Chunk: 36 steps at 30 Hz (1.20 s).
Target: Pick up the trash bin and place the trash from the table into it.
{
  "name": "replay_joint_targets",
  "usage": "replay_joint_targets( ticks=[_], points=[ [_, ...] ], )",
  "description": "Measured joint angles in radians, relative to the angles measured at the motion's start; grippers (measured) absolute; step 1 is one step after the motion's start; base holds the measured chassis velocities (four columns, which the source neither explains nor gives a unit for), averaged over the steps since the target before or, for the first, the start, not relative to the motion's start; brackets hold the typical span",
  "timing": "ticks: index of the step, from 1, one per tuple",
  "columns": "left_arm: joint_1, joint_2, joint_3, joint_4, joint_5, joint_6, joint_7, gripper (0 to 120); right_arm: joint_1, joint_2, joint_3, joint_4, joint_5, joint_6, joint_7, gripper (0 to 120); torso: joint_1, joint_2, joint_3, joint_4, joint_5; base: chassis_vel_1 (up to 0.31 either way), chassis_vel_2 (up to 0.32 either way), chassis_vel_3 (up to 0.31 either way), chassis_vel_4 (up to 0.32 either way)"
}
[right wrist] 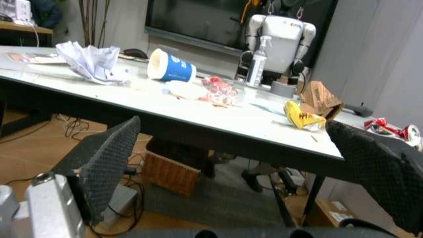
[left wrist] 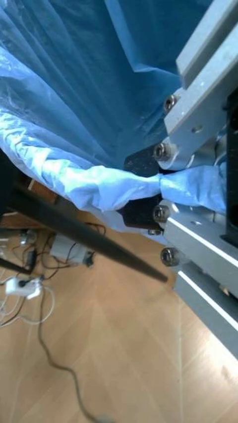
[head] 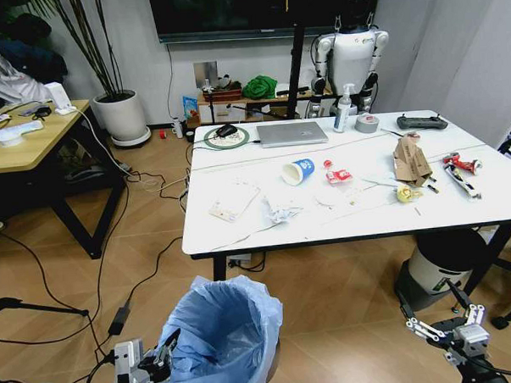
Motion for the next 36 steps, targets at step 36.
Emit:
replay_joint_targets(
  ticks=[36],
  points=[
    [0.003, -0.100, -0.036, -0.008, 0.057, 0.008, 0.071, 0, 0.109, -0.277, -0.092, 0.043, 0.180, -0.155, 0.054, 100, 0.005, 0.013, 0.008, 0.0001, 0.0001, 0.000, 0.000, 0.000, 0.000]
  ],
)
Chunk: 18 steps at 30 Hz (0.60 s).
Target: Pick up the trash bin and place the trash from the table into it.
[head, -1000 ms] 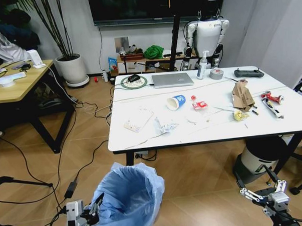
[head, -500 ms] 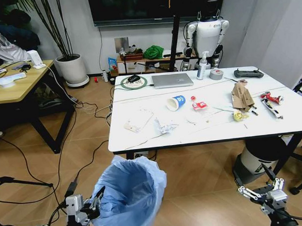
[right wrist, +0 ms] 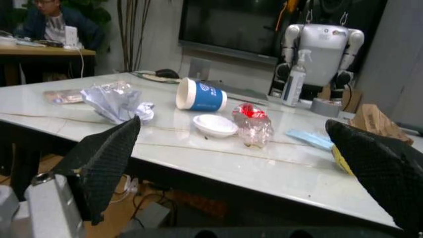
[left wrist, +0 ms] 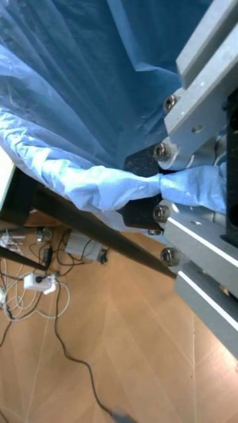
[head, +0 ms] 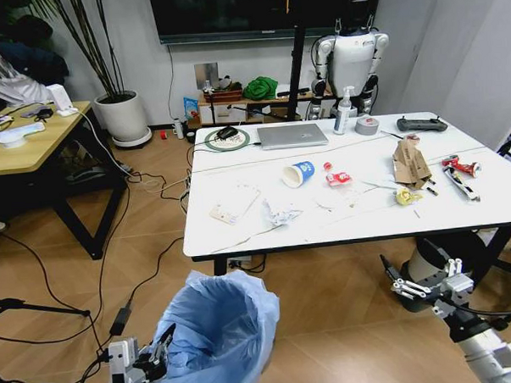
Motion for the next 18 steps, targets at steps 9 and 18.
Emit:
replay_joint_targets(
  ticks=[9, 18],
  points=[
    [-0.012, 0.007, -0.003, 0.008, -0.001, 0.000, 0.001, 0, -0.006, 0.020, -0.009, -0.012, -0.014, 0.010, -0.003, 100, -0.001, -0.001, -0.001, -0.0001, -0.0001, 0.000, 0.000, 0.000, 0.000],
    [0.042, 0.034, -0.012, -0.014, -0.039, 0.021, 0.030, 0, 0.088, -0.127, -0.078, -0.020, 0.046, -0.029, 0.002, 100, -0.001, -0.002, -0.001, 0.0000, -0.0002, 0.000, 0.000, 0.000, 0.000]
  ],
)
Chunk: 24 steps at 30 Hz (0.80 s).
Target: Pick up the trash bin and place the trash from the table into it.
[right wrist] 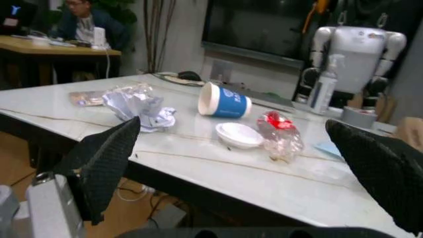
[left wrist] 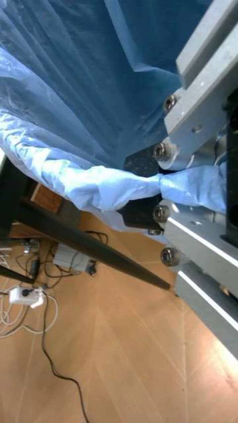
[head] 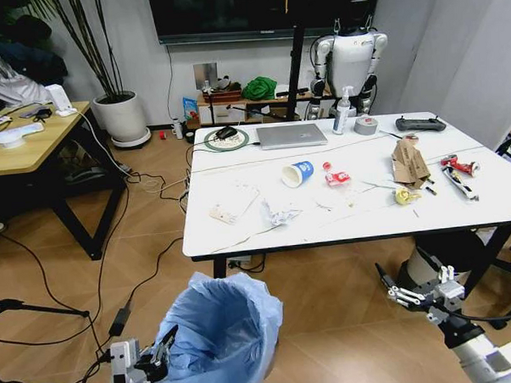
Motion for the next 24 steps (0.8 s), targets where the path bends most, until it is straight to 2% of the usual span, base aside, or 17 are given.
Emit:
replay_joint_targets(
  ticks=[4, 7, 11, 13, 15, 18, 20, 24],
  points=[
    [0.033, -0.016, -0.005, -0.013, 0.012, -0.001, 0.000, 0, 0.164, -0.126, -0.140, -0.047, 0.103, -0.031, 0.022, 100, 0.000, -0.001, 0.000, 0.0002, 0.0003, 0.000, 0.000, 0.000, 0.000],
    [0.041, -0.029, -0.005, -0.015, 0.018, -0.002, 0.001, 0, 0.236, -0.160, -0.203, -0.060, 0.149, -0.051, 0.028, 100, 0.000, -0.001, 0.000, 0.0002, 0.0001, 0.000, 0.000, 0.000, 0.000],
    [0.057, -0.052, -0.013, -0.020, 0.027, -0.007, 0.004, 0, 0.423, -0.214, -0.382, -0.088, 0.243, -0.114, 0.051, 100, 0.000, -0.001, 0.000, -0.0001, -0.0003, 0.000, 0.000, 0.000, 0.000],
    [0.061, -0.054, -0.016, -0.021, 0.028, -0.008, 0.004, 0, 0.462, -0.220, -0.420, -0.095, 0.258, -0.121, 0.057, 100, 0.000, -0.001, 0.000, -0.0003, 0.0004, 0.000, 0.000, 0.000, 0.000],
    [0.070, -0.057, -0.023, -0.025, 0.030, -0.008, 0.005, 0, 0.599, -0.229, -0.553, -0.121, 0.298, -0.138, 0.069, 100, 0.000, -0.001, 0.000, 0.0000, -0.0001, 0.000, 0.000, 0.000, 0.000],
    [0.075, -0.061, -0.032, -0.030, 0.031, -0.009, 0.005, 0, 0.743, -0.213, -0.690, -0.153, 0.325, -0.153, 0.082, 100, 0.000, -0.001, 0.000, 0.0005, -0.0002, 0.000, 0.000, 0.000, 0.000],
    [0.077, -0.064, -0.036, -0.034, 0.030, -0.009, 0.004, 0, 0.796, -0.195, -0.740, -0.169, 0.331, -0.164, 0.086, 100, 0.000, -0.001, 0.000, 0.0003, 0.0004, 0.000, 0.000, 0.000, 0.000],
    [0.077, -0.066, -0.037, -0.035, 0.030, -0.009, 0.003, 0, 0.810, -0.189, -0.754, -0.176, 0.332, -0.166, 0.086, 100, 0.000, -0.001, -0.001, 0.0004, 0.0002, 0.000, 0.000, 0.000, 0.000]
  ],
)
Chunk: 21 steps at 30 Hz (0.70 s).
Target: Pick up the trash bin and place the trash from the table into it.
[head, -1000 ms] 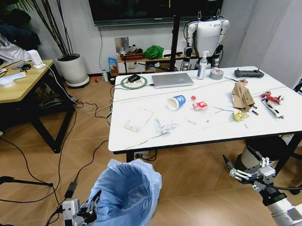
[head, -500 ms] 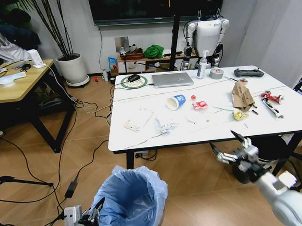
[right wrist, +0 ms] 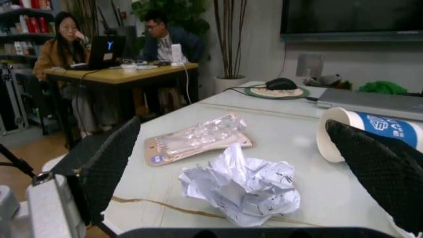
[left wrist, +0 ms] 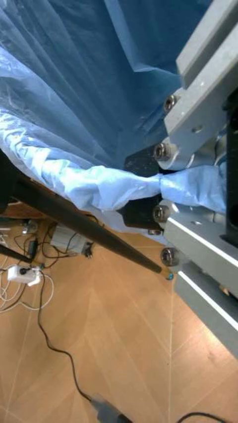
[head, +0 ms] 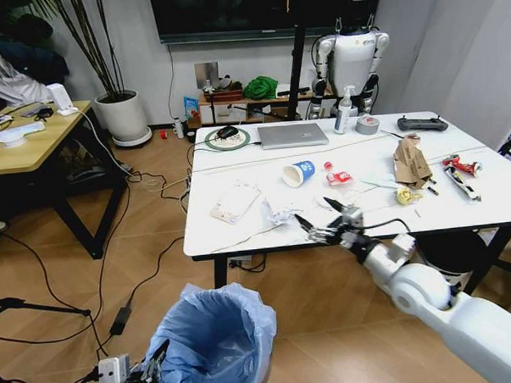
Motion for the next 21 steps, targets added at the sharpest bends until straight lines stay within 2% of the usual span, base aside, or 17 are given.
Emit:
replay_joint_targets(
  ticks=[13, 21],
  points=[
    [0.001, -0.019, -0.007, -0.002, -0.002, 0.000, -0.001, 0, 0.083, 0.051, -0.089, -0.066, -0.028, -0.001, -0.025, 100, 0.000, 0.000, 0.000, -0.0006, -0.0002, 0.000, 0.000, 0.000, 0.000],
    [-0.002, -0.026, -0.009, -0.011, -0.006, 0.000, -0.003, 0, 0.201, 0.042, -0.148, -0.153, -0.231, 0.003, -0.040, 100, 0.000, 0.000, 0.000, -0.0006, -0.0001, 0.000, 0.000, 0.000, 0.000]
  ],
)
